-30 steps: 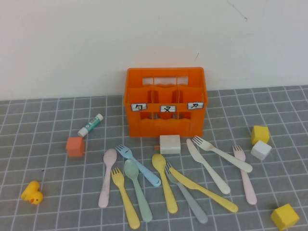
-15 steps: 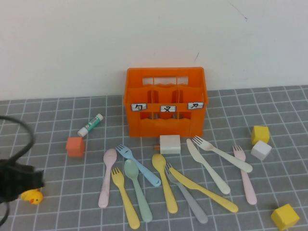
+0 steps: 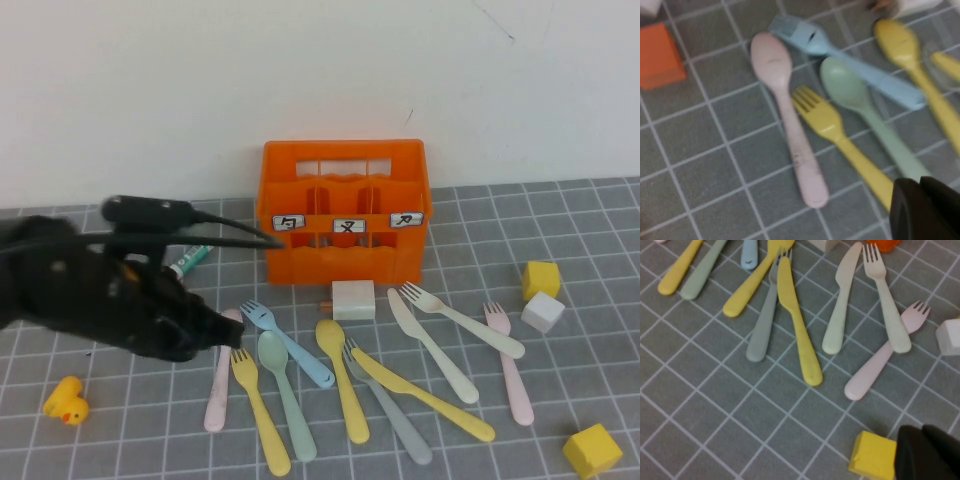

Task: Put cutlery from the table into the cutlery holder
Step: Pick up the spoon, then place the spoon on the box

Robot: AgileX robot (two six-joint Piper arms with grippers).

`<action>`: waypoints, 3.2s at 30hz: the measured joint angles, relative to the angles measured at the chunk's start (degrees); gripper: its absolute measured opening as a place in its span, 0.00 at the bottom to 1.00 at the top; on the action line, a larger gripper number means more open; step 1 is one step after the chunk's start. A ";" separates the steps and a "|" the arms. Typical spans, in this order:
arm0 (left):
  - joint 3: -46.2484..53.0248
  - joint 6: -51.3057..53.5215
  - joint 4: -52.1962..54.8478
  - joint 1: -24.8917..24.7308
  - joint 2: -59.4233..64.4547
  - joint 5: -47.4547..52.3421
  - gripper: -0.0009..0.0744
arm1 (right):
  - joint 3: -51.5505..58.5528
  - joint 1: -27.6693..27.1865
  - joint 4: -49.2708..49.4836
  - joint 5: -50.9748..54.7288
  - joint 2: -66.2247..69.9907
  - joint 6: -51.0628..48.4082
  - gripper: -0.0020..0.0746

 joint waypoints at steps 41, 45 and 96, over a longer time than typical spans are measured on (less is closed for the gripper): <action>-19.63 -25.43 21.59 -1.50 35.69 -0.37 0.44 | 0.00 0.00 0.62 -0.78 0.15 -1.38 0.02; -19.63 -27.53 23.23 -1.93 35.69 0.11 0.38 | 0.00 0.00 0.75 -0.78 0.15 -1.38 0.02; -20.13 -36.52 33.87 -1.86 9.28 -37.29 0.12 | 0.00 0.00 1.34 -0.67 0.15 -2.55 0.02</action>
